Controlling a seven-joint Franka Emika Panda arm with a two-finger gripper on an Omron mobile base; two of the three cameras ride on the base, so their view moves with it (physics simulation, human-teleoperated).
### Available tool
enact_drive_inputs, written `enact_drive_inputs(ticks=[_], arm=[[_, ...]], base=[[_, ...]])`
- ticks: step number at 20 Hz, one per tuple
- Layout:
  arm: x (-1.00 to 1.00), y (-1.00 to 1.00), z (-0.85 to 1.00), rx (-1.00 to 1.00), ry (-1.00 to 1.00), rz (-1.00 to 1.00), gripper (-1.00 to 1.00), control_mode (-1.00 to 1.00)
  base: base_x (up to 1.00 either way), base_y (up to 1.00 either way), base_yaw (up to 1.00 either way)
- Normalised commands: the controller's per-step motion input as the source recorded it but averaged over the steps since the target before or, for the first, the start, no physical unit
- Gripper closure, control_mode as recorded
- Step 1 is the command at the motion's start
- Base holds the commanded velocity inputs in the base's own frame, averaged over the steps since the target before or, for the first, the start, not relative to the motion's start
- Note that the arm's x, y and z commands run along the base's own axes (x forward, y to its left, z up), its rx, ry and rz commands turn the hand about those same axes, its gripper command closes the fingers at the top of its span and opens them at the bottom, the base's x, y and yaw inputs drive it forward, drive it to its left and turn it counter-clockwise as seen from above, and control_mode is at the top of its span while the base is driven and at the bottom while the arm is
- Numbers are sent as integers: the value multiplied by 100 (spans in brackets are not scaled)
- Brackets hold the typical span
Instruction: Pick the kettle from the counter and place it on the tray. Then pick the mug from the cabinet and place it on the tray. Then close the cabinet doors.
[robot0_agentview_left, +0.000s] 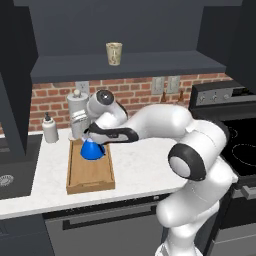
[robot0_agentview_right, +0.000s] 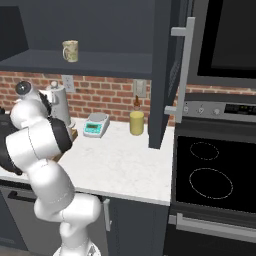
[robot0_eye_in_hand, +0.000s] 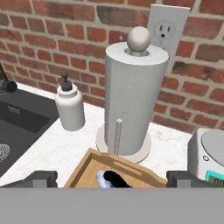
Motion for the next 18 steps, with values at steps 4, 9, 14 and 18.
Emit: enact_drive_inputs(ticks=[4,9,14,18], arm=[[-26,-7,82,10,-13,-3,-100,-100],[-38,-5,79,10,-12,-3,-100,-100],[-73,-13,55,5,-14,-3,-100,-100],[-81,-35,44,4,-17,-6,-100,-100]], base=[[0,0,0],[0,0,0],[0,0,0],[0,0,0]])
